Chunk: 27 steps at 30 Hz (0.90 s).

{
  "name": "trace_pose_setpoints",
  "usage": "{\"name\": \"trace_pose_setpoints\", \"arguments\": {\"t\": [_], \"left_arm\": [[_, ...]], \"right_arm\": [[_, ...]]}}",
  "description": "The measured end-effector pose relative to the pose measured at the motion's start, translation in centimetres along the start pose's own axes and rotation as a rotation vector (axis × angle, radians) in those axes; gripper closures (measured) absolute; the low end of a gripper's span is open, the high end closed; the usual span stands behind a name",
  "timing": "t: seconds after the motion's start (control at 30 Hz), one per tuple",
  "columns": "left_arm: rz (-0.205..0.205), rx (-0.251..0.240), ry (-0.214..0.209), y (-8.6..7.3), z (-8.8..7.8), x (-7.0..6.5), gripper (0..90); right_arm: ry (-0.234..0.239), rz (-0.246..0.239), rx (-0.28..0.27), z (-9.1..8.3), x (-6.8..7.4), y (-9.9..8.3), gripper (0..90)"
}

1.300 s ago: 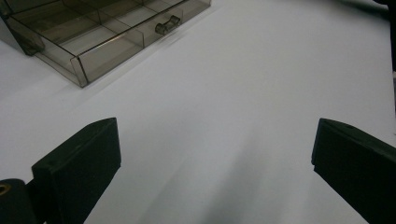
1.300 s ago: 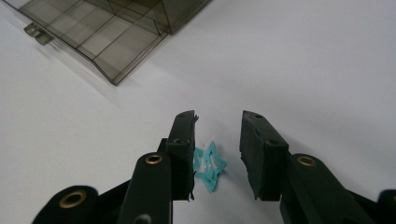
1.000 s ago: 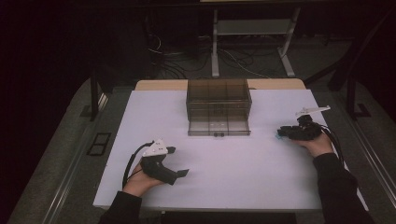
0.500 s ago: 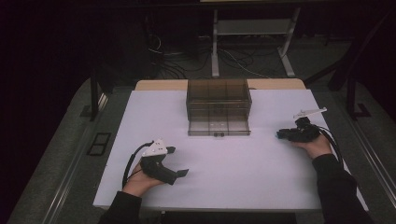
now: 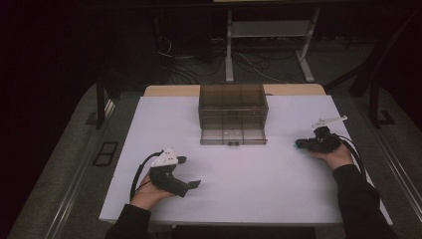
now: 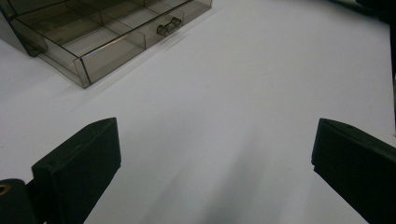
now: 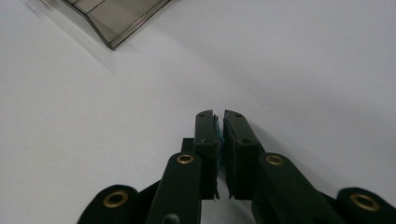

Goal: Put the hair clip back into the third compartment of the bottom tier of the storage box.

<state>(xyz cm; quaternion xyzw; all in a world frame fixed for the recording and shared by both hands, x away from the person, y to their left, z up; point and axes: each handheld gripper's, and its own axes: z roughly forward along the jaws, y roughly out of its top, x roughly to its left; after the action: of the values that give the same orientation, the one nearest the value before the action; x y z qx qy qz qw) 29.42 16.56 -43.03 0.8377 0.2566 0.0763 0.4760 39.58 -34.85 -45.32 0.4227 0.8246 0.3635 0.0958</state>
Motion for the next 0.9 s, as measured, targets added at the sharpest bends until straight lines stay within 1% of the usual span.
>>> {"name": "trace_pose_setpoints", "arguments": {"t": [0.13,0.33,0.47,0.53,0.77,0.9], "left_arm": [[0.001,0.000,0.000,0.00,0.00,-0.01,0.6],[-0.002,-0.002,0.001,-0.01,-0.04,0.00,0.6],[-0.001,-0.002,0.001,-0.02,-0.05,0.01,0.6],[0.000,-0.002,0.000,-0.03,-0.03,0.00,0.6],[-0.001,-0.006,0.000,-0.05,-0.06,0.02,0.6],[0.005,-0.007,-0.003,-0.06,-0.01,0.01,0.6]], "right_arm": [[0.011,0.011,0.003,-0.04,-0.03,0.02,86.0],[0.022,0.016,-0.006,-0.09,-0.11,0.04,87.1],[0.022,0.018,-0.008,-0.16,-0.17,0.03,87.1],[0.027,0.025,-0.019,-0.39,-0.23,0.06,87.2],[0.025,0.029,-0.032,-0.64,-0.13,0.21,87.2],[0.023,0.033,-0.034,-0.82,-0.10,0.31,87.2]]}}
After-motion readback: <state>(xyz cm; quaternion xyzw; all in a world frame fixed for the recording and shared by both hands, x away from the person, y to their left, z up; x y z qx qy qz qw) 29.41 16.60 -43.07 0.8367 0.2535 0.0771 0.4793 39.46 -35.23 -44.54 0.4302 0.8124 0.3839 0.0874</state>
